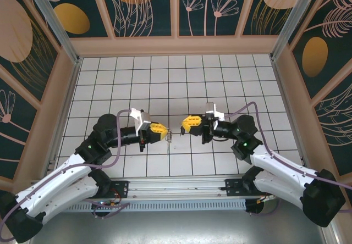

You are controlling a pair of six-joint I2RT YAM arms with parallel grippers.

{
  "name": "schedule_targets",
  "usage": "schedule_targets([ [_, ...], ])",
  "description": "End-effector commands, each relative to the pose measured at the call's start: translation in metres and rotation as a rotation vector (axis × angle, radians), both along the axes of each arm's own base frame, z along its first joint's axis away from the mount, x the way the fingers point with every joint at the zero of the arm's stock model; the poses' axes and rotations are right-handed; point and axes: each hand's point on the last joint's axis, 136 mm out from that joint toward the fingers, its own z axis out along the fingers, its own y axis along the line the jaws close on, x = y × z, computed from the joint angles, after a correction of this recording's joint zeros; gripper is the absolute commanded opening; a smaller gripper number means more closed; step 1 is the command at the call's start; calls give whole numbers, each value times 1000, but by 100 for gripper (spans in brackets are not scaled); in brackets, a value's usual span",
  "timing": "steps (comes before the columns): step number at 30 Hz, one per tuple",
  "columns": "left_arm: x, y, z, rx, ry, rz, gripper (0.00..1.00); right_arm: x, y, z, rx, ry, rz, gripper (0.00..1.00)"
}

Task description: Put the keys on the keyring

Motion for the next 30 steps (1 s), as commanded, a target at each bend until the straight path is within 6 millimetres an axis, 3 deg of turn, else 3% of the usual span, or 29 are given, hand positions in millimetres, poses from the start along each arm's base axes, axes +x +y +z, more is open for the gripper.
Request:
schedule_targets([
  [1,-9,-3,31,-67,-114,-55,0,-11,0,9,36,-33,34,0],
  [5,-11,-5,27,-60,-106,-82,0,-11,9,-1,-18,-22,29,0],
  [18,-18,-4,28,-65,-112,-109,0,-22,23,-2,-17,-15,72,0],
  [30,-21,-4,29,-71,-108,-120,0,-29,17,6,44,-32,80,0],
])
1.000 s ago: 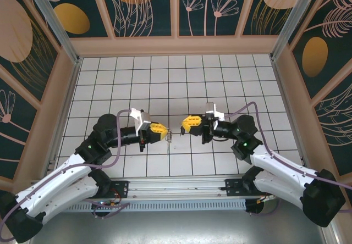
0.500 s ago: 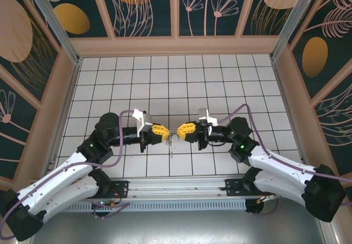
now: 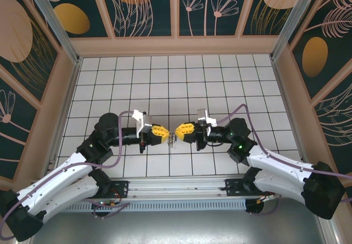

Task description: Put the keys on the keyring

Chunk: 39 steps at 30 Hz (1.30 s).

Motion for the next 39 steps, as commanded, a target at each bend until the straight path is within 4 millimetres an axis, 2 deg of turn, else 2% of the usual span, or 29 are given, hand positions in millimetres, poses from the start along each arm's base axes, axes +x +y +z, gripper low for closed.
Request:
schedule_targets([
  [1,-8,1,27,-66,-76,-33,0,-6,-4,16,62,-37,1,0],
  [19,-8,1,27,-70,-80,-33,0,-13,0,14,55,-33,50,0],
  [39,-10,1,27,-72,-77,-43,0,-10,0,15,68,-41,28,0],
])
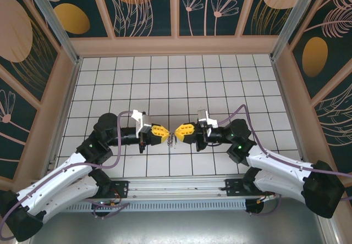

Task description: Put the keys on the keyring

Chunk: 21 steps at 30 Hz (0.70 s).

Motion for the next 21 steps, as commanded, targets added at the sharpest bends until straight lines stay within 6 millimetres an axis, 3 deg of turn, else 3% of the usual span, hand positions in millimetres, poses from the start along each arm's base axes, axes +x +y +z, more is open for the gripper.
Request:
schedule_targets([
  [1,-8,1,23,-58,-65,-33,0,-3,-1,8,37,-18,4,0],
  [21,-9,1,23,-58,-65,-36,0,0,-2,5,38,-22,-19,0],
])
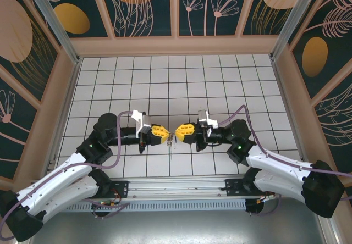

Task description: Put the keys on the keyring

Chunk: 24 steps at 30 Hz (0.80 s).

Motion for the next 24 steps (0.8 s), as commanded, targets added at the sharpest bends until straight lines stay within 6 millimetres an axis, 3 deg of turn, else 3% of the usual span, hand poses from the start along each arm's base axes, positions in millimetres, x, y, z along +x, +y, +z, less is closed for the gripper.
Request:
schedule_targets([
  [1,-7,1,22,-55,-62,-28,0,0,-1,5,31,-18,-16,0],
  [24,-8,0,21,-48,-63,-33,0,0,-5,9,54,-30,-11,0],
])
